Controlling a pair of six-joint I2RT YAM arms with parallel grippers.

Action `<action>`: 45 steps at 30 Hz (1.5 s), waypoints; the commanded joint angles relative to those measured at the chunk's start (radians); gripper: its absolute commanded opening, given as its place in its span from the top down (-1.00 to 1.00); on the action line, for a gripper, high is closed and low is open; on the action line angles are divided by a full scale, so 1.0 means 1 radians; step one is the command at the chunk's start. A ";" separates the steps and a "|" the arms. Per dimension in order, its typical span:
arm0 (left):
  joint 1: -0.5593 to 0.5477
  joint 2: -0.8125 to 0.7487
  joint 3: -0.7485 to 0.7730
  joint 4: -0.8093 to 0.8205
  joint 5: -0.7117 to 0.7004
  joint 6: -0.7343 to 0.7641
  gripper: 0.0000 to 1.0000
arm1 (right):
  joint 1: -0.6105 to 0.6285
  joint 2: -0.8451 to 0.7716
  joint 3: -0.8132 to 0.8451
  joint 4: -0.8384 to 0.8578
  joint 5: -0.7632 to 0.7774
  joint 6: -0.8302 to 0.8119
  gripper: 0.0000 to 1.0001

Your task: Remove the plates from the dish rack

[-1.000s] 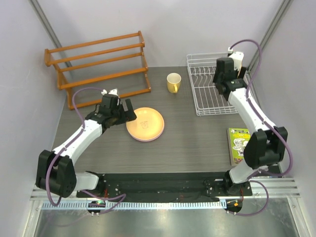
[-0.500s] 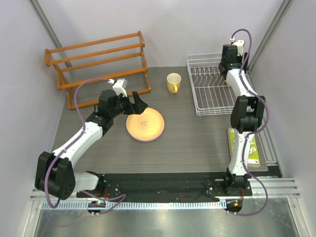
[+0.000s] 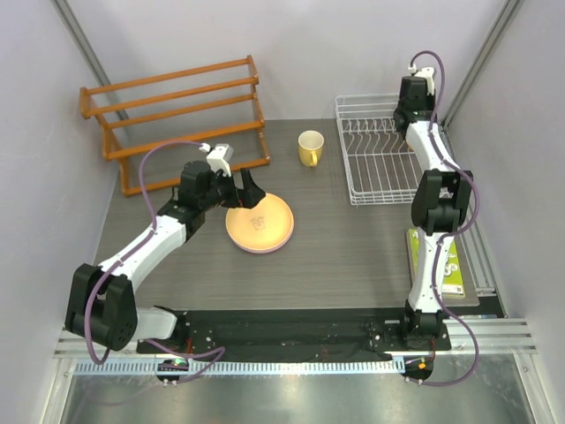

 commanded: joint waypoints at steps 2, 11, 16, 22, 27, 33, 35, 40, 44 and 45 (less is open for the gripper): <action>-0.002 -0.011 0.040 0.004 -0.018 0.017 -0.99 | 0.126 -0.046 0.006 0.383 0.254 -0.217 0.87; -0.002 -0.040 0.034 -0.012 -0.039 0.019 -0.99 | 0.199 -0.152 -0.230 0.929 0.482 -0.615 0.93; -0.002 -0.032 0.042 0.007 -0.004 0.001 -0.99 | 0.228 -0.300 -0.305 0.814 0.500 -0.502 0.93; -0.002 -0.019 0.052 0.034 0.030 -0.029 -0.99 | 0.271 -0.462 -0.333 0.439 0.462 -0.219 0.93; -0.002 0.008 0.060 0.096 0.082 -0.078 -0.99 | 0.317 -0.604 -0.368 0.047 0.242 0.113 0.92; -0.009 0.086 0.124 0.171 0.174 -0.125 -0.99 | 0.321 -0.784 -0.538 -0.068 -0.113 0.397 0.92; -0.008 0.107 0.155 0.226 0.211 -0.173 -0.99 | 0.321 -0.842 -0.604 -0.068 -0.256 0.446 0.91; -0.019 0.184 0.189 0.369 0.304 -0.317 -0.99 | 0.321 -0.899 -0.702 -0.033 -0.478 0.598 0.90; -0.019 0.228 0.178 0.514 0.347 -0.412 -0.99 | 0.321 -0.917 -0.773 0.036 -0.641 0.678 0.90; -0.019 0.238 0.174 0.533 0.350 -0.426 -0.99 | 0.320 -0.919 -0.782 0.059 -0.667 0.692 0.90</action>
